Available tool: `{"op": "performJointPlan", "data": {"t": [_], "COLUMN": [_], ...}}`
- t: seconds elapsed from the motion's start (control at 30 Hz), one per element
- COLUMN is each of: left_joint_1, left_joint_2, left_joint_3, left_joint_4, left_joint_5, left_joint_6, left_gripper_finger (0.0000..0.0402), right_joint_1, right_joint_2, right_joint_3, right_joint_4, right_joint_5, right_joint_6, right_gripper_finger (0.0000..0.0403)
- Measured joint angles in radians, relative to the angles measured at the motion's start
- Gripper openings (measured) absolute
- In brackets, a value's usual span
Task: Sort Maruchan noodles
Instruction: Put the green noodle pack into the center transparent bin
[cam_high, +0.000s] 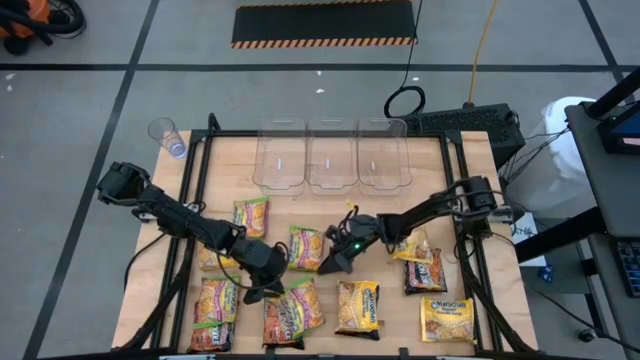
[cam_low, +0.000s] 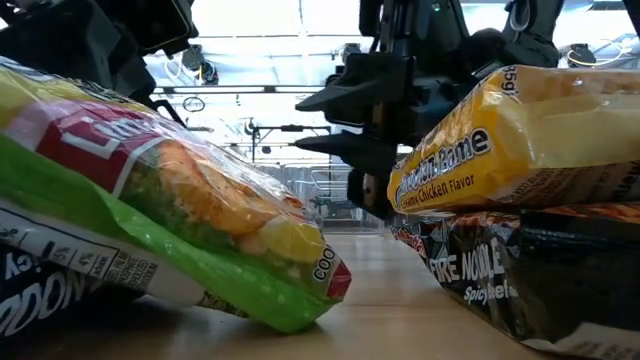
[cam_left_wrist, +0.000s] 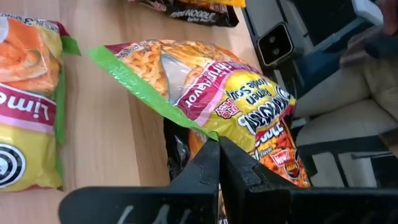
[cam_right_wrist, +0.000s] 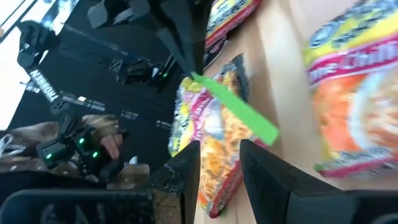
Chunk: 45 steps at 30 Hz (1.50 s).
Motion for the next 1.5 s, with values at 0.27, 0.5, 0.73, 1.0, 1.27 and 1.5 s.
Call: {"op": "performJointPlan", "data": {"t": [0.27,0.5,0.73,1.0,1.27,1.5], "left_joint_1": [0.001,0.001,0.001,0.001,0.001,0.001], "left_joint_2": [0.0,0.0,0.0,0.0,0.0,0.0], "left_joint_3": [0.0,0.014,0.067,0.074,0.074,0.074], "left_joint_4": [-0.006,-0.013,-0.046,-0.068,-0.069,-0.069], "left_joint_5": [0.002,0.002,0.002,0.002,0.002,0.002], "left_joint_6": [0.001,0.012,0.055,0.055,0.054,0.046], "left_gripper_finger": [0.0001,0.0001,0.0001,0.0001,0.0001,0.0001], "right_joint_1": [0.012,0.012,0.012,0.012,0.011,0.01], "right_joint_2": [0.051,0.052,0.052,0.052,0.052,0.052], "right_joint_3": [0.049,0.049,0.049,0.049,0.049,0.048], "right_joint_4": [-0.003,-0.026,-0.047,-0.047,-0.06,-0.09], "right_joint_5": [-0.029,-0.029,-0.028,-0.027,-0.019,0.002], "right_joint_6": [-0.012,-0.012,-0.046,-0.069,-0.091,-0.115], "right_gripper_finger": [0.0109,0.0109,0.0109,0.0109,0.0109,0.0109]}}
